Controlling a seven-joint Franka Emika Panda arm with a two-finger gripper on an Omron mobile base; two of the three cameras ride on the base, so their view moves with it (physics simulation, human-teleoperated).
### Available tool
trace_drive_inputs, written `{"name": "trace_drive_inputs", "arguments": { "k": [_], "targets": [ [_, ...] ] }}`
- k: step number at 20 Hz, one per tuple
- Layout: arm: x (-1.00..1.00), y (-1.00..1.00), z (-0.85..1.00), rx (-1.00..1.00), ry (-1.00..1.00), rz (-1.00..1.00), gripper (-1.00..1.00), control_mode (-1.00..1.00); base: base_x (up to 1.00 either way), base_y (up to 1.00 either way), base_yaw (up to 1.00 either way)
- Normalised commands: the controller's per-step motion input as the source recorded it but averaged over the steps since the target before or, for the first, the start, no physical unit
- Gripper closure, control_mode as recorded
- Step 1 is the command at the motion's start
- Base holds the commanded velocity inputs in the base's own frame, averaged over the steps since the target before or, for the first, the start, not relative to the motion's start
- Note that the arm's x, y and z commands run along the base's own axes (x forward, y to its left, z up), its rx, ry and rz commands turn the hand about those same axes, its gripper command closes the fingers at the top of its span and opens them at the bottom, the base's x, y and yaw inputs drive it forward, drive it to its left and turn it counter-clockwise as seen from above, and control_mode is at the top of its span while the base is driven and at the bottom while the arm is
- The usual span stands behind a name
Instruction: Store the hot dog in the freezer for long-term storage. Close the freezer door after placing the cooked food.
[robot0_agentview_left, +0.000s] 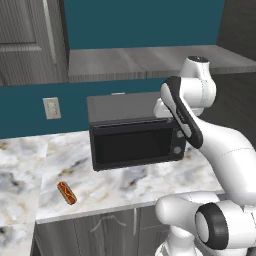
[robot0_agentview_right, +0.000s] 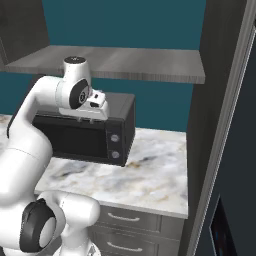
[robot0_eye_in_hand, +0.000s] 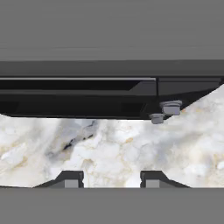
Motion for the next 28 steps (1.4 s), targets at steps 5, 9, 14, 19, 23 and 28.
{"name": "trace_drive_inputs", "arguments": {
  "k": [5,9,14,19,23,28],
  "targets": [
    [-0.03,0.06,-0.11,0.00,0.02,0.00,-1.00,-1.00,0.00,0.00,0.00],
    [-0.06,0.49,-0.43,-0.01,0.09,0.00,-1.00,-1.00,0.00,0.00,0.00],
    [-0.07,0.94,-0.32,-0.03,0.00,0.04,-1.00,-1.00,0.00,0.00,0.00],
    [0.00,0.99,-0.30,0.00,0.07,0.14,-1.00,-1.00,0.00,0.00,0.00],
    [0.00,1.00,-0.20,-0.03,0.10,0.17,-1.00,-1.00,0.00,0.00,0.00],
    [0.00,1.00,-0.38,0.00,0.14,0.28,-1.00,-1.00,0.00,0.00,0.00]
  ]
}}
